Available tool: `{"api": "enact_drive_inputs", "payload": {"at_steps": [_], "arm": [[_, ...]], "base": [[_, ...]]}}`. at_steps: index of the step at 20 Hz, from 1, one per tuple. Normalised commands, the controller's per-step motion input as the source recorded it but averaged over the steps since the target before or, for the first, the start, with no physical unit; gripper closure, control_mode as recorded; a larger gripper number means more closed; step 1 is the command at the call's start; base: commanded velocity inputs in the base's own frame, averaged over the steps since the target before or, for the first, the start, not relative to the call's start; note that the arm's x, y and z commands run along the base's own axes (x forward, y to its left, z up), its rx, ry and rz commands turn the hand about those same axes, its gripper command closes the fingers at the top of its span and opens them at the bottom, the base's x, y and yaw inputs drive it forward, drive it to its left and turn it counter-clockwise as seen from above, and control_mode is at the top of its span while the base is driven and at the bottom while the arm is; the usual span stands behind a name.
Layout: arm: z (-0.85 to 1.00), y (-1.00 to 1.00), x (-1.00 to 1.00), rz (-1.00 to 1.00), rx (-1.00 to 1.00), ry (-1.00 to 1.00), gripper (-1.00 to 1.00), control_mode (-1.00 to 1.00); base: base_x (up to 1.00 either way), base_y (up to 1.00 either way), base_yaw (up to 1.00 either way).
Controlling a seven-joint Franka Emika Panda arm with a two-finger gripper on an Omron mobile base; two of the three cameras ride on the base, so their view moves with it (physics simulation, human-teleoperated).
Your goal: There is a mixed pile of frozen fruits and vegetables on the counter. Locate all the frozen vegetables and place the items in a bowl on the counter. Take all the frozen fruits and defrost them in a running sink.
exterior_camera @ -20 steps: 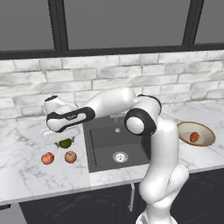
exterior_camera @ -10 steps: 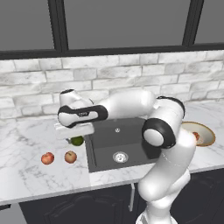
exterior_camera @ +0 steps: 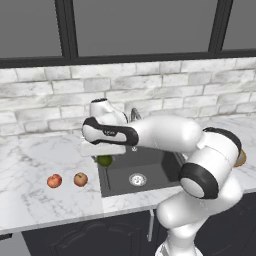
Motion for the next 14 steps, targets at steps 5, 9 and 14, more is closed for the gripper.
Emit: {"api": "enact_drive_inputs", "payload": {"at_steps": [5, 9, 14], "arm": [[0.14, -0.38, -0.08, -0.09, -0.06, 0.0, 1.0, -1.0], [0.08, -0.5, -0.02, -0.09, -0.1, 0.04, 1.0, -1.0], [0.01, -0.59, -0.07, -0.1, -0.11, 0.03, 1.0, -1.0]], "base": [[0.0, 0.0, 0.0], [0.0, 0.0, 0.0], [0.0, 0.0, 0.0]]}}
